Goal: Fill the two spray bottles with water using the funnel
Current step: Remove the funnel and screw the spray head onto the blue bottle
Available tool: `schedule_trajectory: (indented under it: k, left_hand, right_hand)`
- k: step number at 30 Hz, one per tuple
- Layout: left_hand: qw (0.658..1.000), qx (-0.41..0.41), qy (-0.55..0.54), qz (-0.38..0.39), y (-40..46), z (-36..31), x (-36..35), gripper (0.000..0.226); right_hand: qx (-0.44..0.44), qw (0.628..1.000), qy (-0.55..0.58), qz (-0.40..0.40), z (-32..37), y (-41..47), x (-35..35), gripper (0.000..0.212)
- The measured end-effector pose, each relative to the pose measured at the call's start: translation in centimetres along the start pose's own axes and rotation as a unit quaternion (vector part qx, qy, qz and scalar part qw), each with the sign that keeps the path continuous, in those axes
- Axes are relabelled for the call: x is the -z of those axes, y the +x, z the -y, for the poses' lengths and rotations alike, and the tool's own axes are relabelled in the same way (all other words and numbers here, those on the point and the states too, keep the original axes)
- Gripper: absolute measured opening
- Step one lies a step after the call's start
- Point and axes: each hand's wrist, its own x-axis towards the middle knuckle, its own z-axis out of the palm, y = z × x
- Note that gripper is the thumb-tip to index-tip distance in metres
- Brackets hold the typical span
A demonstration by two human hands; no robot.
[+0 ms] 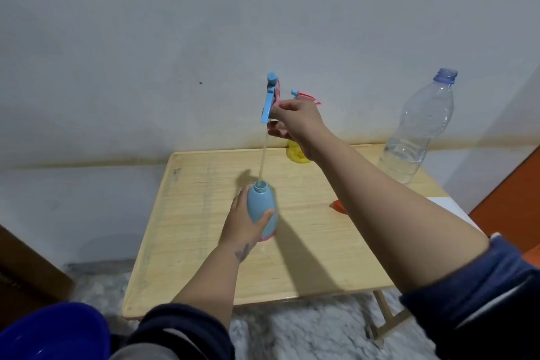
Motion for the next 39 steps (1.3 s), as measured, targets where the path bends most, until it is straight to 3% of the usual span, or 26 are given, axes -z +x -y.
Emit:
schedule_trajectory:
  k: [3, 11, 19, 27, 32, 35, 39]
  left_hand:
    - [1.0, 0.005, -0.004, 0.002, 0.1, 0.1, 0.0, 0.073]
    - [1.0, -0.005, -0.006, -0.005, 0.1, 0.1, -0.1, 0.075]
    - [0.999, -0.019, -0.035, -0.014, -0.1, 0.0, -0.2, 0.059]
    - [0.998, -0.018, -0.052, -0.016, 0.0, 0.2, -0.3, 0.058]
    - [0.998, 0.033, -0.027, -0.036, 0.4, 1.0, -0.7, 0.062]
    - [0.999, 0.019, 0.004, -0.028, 0.4, 1.0, -0.7, 0.063]
    - [0.999, -0.012, -0.032, -0.029, 0.1, 1.0, -0.5, 0.064]
  right_hand:
    - [0.031, 0.999, -0.032, -0.001, 0.0, -0.2, -0.2, 0.019]
    - [0.028, 0.999, -0.03, 0.029, -4.9, -1.8, -0.6, 0.007]
    - [0.02, 0.994, -0.101, 0.023, -11.9, -3.1, -0.9, 0.025]
    - [0.05, 0.99, -0.127, 0.04, -12.6, -3.2, -0.6, 0.024]
    - [0.061, 0.99, -0.127, 0.021, -12.9, -2.8, -0.7, 0.027]
    - [0.065, 0.986, -0.148, 0.042, -13.0, -2.7, -0.8, 0.025]
    - [0.05, 0.987, -0.131, 0.073, -12.9, -2.8, -0.1, 0.023]
